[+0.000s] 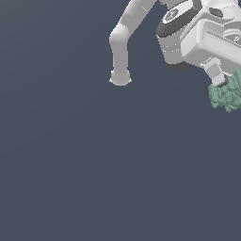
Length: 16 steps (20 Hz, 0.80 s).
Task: Pick up the object and move it to a goal position.
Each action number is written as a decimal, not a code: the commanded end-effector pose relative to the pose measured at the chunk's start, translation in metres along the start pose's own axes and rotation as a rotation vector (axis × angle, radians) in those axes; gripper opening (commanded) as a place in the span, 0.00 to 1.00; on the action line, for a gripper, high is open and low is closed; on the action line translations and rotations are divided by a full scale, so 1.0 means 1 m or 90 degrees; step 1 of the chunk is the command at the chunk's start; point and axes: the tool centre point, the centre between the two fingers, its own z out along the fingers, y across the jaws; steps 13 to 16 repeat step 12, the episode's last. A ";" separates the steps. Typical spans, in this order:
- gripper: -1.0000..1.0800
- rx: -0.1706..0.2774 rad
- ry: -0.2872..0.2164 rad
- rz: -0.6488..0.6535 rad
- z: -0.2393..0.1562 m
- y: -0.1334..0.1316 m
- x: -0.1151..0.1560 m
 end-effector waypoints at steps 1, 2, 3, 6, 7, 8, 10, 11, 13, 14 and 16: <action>0.00 -0.008 0.016 0.001 -0.005 -0.001 0.010; 0.00 -0.010 0.021 0.001 -0.007 -0.002 0.013; 0.00 -0.013 0.026 0.001 -0.009 -0.002 0.015; 0.00 -0.018 0.037 0.002 -0.013 -0.003 0.022; 0.00 -0.020 0.040 0.002 -0.014 -0.004 0.023; 0.00 -0.021 0.042 0.002 -0.014 -0.004 0.024; 0.00 -0.023 0.044 0.002 -0.015 -0.004 0.025; 0.00 -0.024 0.045 0.002 -0.015 -0.004 0.026; 0.00 -0.024 0.045 0.002 -0.015 -0.004 0.026; 0.00 -0.024 0.045 0.002 -0.015 -0.004 0.026; 0.00 -0.024 0.045 0.002 -0.015 -0.004 0.026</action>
